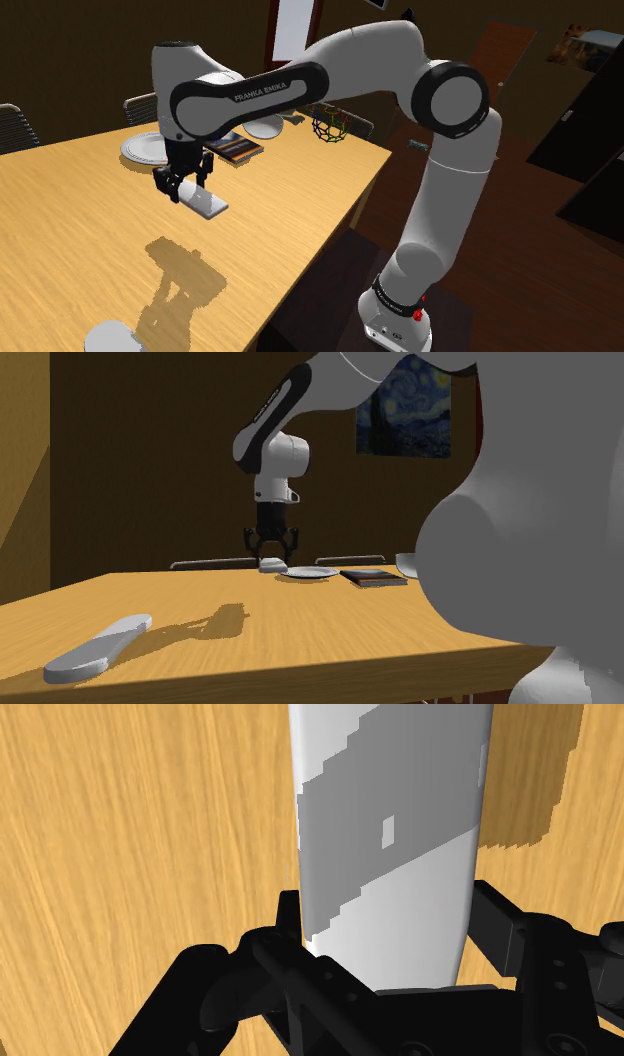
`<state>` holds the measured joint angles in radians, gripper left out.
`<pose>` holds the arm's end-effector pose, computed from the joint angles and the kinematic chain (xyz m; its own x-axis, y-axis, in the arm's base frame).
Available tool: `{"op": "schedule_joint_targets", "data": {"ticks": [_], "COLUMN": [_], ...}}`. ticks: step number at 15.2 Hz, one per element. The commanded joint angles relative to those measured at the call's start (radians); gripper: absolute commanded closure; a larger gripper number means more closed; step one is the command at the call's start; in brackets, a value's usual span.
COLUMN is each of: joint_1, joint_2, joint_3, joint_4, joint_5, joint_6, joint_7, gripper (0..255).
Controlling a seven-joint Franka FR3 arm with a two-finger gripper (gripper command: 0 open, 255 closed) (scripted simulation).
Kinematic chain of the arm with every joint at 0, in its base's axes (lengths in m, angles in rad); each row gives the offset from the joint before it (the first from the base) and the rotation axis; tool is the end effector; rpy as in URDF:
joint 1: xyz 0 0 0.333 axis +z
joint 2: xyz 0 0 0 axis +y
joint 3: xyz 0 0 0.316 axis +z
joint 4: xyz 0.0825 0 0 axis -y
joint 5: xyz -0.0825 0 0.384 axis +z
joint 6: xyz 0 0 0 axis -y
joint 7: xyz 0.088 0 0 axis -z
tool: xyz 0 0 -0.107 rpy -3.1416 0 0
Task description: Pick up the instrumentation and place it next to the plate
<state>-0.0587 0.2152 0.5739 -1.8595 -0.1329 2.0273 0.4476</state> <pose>0.5378 0.2768 0.4192 0.9931 0.1168 -0.0083 0.1168 -0.9931 0.0067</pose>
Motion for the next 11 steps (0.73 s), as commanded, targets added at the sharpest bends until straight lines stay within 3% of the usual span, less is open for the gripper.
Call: {"op": "schedule_joint_targets", "data": {"ticks": [1, 6, 11], "joint_1": [0.001, 0.037, 0.101], "joint_2": [0.070, 0.261, 0.471], "joint_3": [-0.017, -0.059, -0.102], "joint_4": [0.086, 0.357, 0.697], "joint_5": [-0.036, -0.114, -0.171], "joint_6": [-0.026, -0.122, -0.254], "joint_7": [-0.011, -0.035, -0.080], "gripper": [255, 255, 255]}}
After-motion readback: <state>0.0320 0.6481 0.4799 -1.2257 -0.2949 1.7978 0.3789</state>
